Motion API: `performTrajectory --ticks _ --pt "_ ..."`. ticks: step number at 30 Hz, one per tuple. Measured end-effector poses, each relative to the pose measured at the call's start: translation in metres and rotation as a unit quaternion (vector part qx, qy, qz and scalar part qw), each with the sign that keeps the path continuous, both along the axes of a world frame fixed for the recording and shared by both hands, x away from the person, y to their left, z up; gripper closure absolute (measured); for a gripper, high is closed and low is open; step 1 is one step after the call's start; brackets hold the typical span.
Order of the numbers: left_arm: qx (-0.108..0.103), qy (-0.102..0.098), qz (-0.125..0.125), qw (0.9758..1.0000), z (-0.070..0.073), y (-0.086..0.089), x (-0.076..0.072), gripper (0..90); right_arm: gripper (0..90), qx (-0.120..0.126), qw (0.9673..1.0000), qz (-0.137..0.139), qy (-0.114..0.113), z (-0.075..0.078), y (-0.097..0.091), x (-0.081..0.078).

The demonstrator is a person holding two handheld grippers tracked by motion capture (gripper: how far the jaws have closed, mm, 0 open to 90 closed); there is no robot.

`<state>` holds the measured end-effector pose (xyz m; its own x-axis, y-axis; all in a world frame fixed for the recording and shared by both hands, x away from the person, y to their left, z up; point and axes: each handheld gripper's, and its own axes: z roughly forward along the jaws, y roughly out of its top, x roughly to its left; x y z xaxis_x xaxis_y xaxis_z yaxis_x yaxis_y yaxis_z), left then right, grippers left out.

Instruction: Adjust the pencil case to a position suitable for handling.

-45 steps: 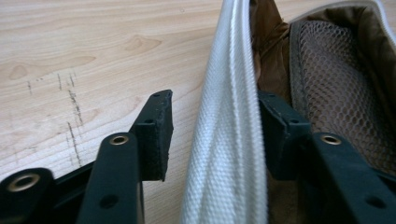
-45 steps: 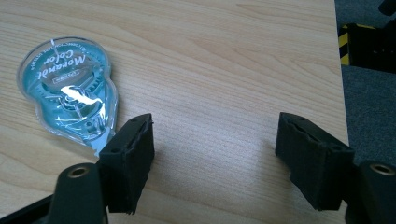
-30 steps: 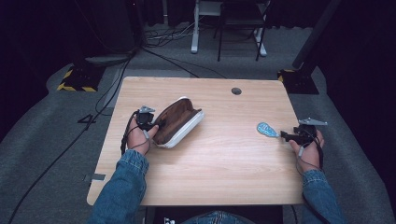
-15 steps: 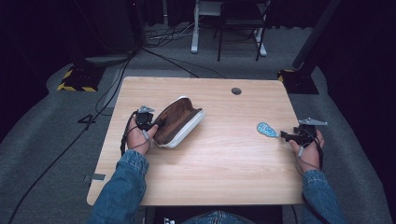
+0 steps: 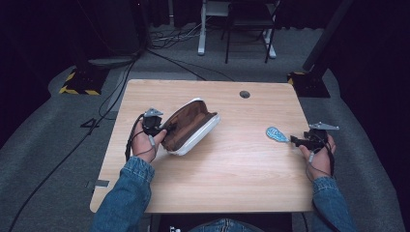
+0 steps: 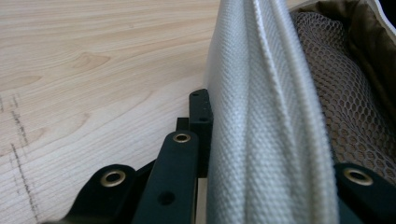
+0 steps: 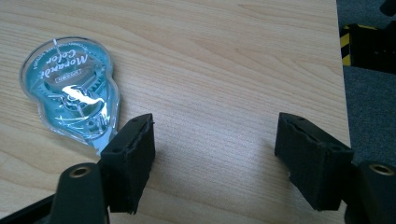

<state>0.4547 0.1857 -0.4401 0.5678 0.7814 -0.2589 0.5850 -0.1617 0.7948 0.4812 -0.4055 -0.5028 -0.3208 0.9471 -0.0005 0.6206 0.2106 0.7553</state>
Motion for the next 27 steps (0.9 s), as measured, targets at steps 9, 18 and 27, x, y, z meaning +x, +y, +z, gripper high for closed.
performTrajectory --ticks 9,18,27 --pt "0.004 -0.012 -0.053 0.9985 0.021 -0.020 -0.020 84.7 28.7 0.000 1.0000 0.001 0.000 0.000 0.000 0.000" --pt "0.007 -0.016 -0.112 0.9936 0.033 -0.045 -0.041 84.7 28.7 0.001 1.0000 0.003 0.001 0.000 0.000 0.000" --pt "0.000 -0.011 -0.171 0.9852 0.029 -0.069 -0.055 84.6 28.8 0.000 1.0000 0.003 0.001 0.000 0.000 0.000"
